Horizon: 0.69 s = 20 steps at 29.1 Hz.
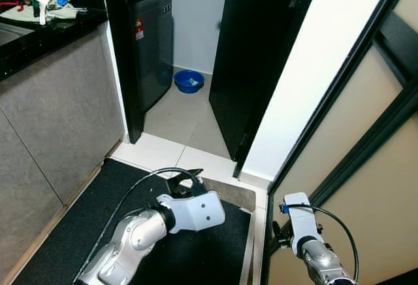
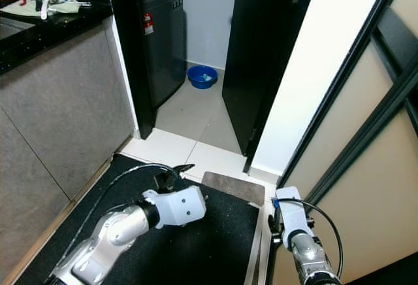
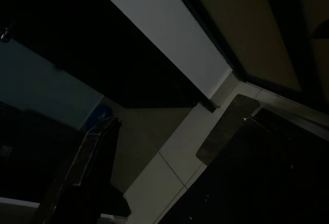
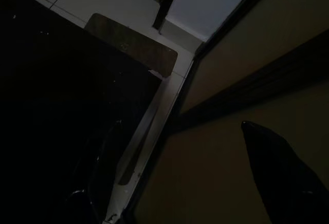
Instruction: Kitchen organization
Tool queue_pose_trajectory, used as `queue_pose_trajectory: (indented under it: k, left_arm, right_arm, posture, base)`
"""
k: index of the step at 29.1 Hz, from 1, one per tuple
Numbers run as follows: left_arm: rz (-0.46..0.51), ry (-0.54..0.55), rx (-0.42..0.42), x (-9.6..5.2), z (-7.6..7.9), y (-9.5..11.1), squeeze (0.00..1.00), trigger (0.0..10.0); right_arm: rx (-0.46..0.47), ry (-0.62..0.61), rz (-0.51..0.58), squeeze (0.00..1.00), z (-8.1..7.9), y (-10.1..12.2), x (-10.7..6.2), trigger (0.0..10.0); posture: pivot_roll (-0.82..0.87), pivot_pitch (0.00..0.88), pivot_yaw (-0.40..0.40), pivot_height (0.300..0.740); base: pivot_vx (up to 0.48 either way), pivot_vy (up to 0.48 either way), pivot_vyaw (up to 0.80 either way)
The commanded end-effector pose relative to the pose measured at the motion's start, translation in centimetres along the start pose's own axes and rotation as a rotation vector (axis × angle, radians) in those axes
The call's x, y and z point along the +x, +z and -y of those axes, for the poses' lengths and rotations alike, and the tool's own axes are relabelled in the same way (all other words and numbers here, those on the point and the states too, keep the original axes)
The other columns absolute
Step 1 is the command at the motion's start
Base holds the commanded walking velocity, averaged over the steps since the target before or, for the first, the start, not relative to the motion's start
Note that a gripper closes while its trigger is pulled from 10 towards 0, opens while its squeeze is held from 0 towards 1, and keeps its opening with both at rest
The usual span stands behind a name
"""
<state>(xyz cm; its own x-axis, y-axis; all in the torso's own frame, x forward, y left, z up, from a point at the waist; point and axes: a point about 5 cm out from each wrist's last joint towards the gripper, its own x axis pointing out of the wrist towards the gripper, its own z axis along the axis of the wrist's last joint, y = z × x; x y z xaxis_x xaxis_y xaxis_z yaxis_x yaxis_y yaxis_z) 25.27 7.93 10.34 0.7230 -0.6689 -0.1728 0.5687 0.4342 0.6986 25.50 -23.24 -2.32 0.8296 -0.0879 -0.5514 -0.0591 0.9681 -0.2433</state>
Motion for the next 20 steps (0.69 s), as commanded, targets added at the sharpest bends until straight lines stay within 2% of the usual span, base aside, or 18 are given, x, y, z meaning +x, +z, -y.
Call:
queue_pose_trajectory:
  k: [1, 9, 20]
  left_arm:
    - [0.007, -0.019, -0.004, 0.0, 0.23, -0.07, 0.0, 10.0]
    - [0.01, -0.017, -0.004, 0.0, 0.35, 0.12, 0.0, 10.0]
    - [0.01, -0.018, -0.01, 0.03, 0.58, 0.23, 0.0, 10.0]
  right_arm:
    - [-0.001, -0.003, -0.005, 0.0, 0.26, -0.24, -0.08, 10.0]
    - [-0.001, -0.006, 0.0, 0.0, 0.49, -0.13, -0.08, 10.0]
    - [-0.016, 0.016, -0.023, 0.0, 0.0, -0.65, -0.18, 10.0]
  posture:
    - [0.11, 0.045, -0.121, 0.74]
    - [0.12, 0.052, -0.131, 0.74]
    - [0.11, 0.039, -0.149, 0.74]
  base:
    - [0.0, 0.0, 0.0]
    - [0.0, 0.0, 0.0]
    - [0.0, 0.0, 0.0]
